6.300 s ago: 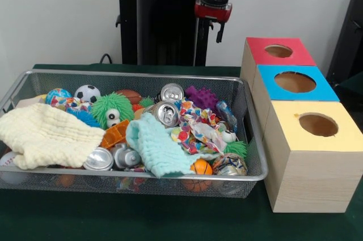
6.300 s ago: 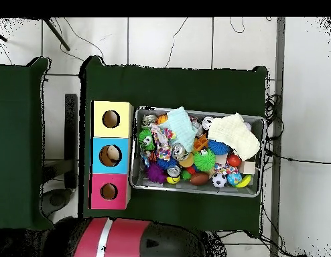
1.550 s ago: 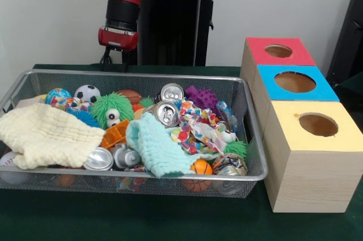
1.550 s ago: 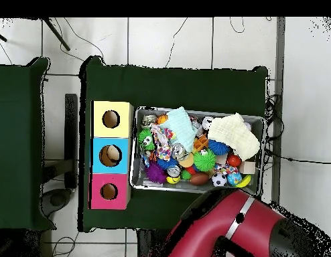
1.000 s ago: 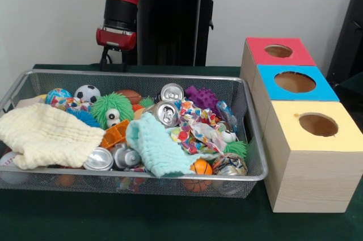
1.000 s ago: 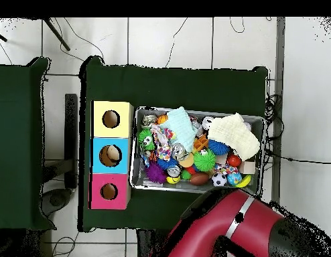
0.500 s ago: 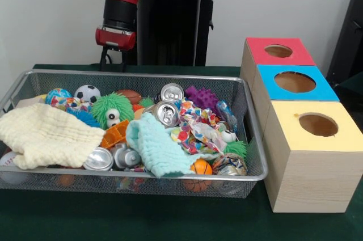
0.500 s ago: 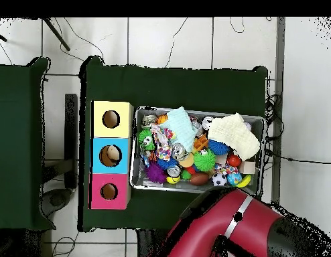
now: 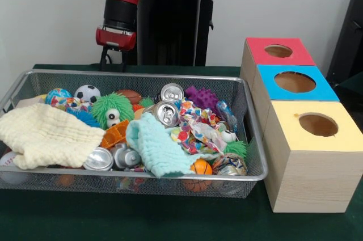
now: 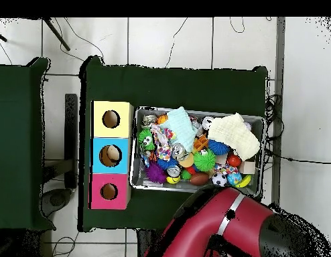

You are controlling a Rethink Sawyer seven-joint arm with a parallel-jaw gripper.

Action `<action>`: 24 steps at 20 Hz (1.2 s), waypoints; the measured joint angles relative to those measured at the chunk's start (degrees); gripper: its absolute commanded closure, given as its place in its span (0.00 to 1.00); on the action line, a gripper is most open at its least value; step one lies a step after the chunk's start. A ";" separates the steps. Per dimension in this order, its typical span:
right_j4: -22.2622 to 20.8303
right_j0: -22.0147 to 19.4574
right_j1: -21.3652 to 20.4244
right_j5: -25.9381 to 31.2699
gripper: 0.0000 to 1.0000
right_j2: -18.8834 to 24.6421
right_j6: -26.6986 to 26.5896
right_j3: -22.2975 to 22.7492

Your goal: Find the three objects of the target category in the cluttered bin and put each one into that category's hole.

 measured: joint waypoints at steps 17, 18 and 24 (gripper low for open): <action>6.02 8.10 -0.16 2.63 0.00 -1.61 0.00 1.70; 6.12 8.24 -0.18 2.72 0.00 -1.63 0.00 1.74; 6.78 9.42 -0.75 4.40 0.00 -1.61 0.00 2.15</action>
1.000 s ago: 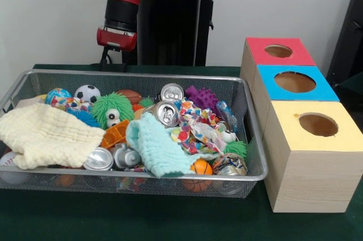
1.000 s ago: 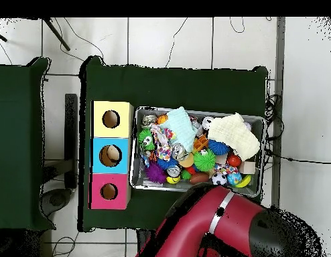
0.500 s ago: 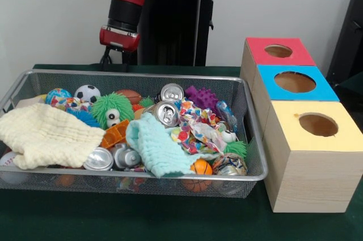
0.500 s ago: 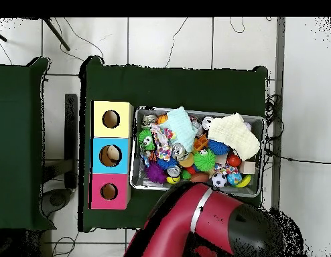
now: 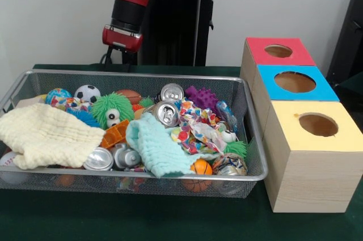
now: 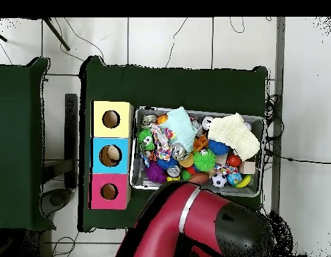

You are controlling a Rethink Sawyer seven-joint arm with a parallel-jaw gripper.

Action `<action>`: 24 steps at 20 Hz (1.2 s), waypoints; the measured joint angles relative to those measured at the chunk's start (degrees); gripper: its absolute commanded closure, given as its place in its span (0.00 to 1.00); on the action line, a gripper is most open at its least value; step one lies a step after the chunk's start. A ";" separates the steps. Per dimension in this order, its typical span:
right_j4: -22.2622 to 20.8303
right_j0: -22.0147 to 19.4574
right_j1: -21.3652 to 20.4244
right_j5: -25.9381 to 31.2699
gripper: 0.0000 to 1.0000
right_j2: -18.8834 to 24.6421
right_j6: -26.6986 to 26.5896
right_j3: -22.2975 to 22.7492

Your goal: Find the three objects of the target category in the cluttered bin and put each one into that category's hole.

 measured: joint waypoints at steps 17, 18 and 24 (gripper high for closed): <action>-1.68 -1.89 -0.72 2.32 0.00 0.11 0.01 0.03; -2.20 -2.50 -0.72 2.30 0.00 0.12 0.01 -0.14; -6.27 -5.87 -0.71 2.05 0.00 0.17 0.02 -1.62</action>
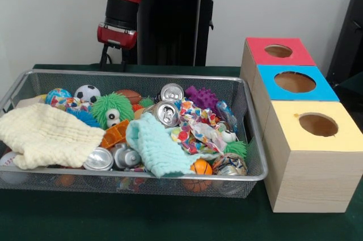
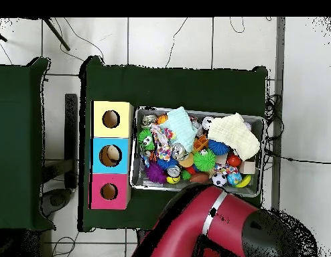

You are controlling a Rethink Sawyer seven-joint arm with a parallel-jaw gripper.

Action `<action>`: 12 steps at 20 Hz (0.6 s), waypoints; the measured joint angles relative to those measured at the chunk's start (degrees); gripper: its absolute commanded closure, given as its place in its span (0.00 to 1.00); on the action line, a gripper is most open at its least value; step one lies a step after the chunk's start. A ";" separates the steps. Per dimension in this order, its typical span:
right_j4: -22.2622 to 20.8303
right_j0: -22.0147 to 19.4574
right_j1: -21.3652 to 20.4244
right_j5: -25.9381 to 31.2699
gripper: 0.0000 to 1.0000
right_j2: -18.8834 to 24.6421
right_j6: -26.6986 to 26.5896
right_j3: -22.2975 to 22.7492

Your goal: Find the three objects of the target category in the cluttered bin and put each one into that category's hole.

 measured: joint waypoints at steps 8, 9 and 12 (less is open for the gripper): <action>-5.83 -4.33 0.34 -0.83 0.00 0.06 0.00 -2.36; -6.90 -5.07 0.55 -1.38 0.00 0.06 0.00 -2.84; -8.53 -6.50 1.09 -2.64 0.00 0.07 0.00 -3.57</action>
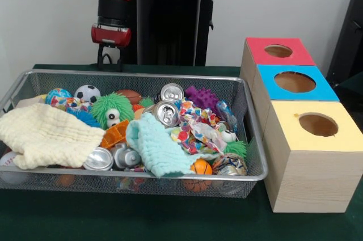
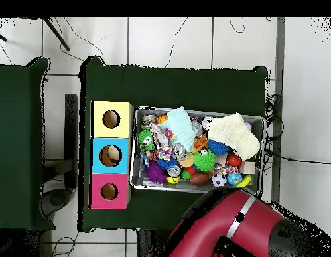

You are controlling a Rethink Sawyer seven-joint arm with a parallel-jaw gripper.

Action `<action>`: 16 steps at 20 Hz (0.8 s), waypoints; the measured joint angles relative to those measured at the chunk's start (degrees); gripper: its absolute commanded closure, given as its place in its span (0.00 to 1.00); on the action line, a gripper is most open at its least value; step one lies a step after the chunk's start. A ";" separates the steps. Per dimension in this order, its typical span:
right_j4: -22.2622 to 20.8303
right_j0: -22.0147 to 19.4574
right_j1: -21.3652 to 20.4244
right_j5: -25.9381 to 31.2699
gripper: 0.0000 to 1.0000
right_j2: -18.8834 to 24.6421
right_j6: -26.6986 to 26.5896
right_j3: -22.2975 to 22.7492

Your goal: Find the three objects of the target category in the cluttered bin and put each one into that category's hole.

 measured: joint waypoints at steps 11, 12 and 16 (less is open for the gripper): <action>-4.84 -4.49 -0.07 0.04 0.00 -0.17 -0.01 -2.05; -5.03 -4.66 -0.09 0.11 0.00 -0.18 -0.01 -2.11; -6.57 -6.54 -0.19 1.27 0.00 -0.58 0.00 -2.61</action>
